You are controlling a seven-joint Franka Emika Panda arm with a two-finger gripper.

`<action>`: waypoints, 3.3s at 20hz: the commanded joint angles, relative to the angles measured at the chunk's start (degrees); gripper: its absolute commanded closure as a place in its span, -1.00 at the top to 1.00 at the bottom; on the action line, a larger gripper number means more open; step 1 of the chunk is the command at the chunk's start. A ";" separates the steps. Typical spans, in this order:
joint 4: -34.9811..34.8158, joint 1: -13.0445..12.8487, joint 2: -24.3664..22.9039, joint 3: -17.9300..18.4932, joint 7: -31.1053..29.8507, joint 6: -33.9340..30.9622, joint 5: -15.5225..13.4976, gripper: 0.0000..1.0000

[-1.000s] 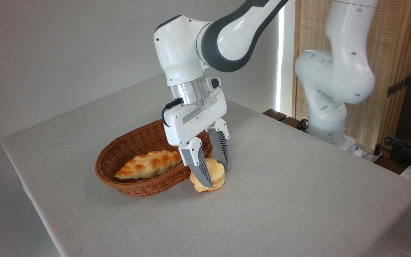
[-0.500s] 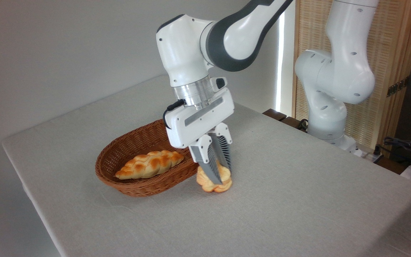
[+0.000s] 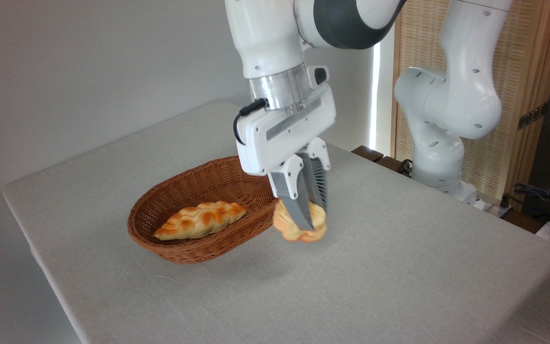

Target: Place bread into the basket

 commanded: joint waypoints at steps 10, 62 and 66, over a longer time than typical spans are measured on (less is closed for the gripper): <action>3.24 -1.38 1.93 -16.84 -71.54 -3.61 -20.38 0.68; 37.43 8.82 17.76 -13.50 -72.36 -21.45 -18.90 1.00; 37.34 8.82 17.67 -13.33 -72.19 -21.37 -18.81 1.00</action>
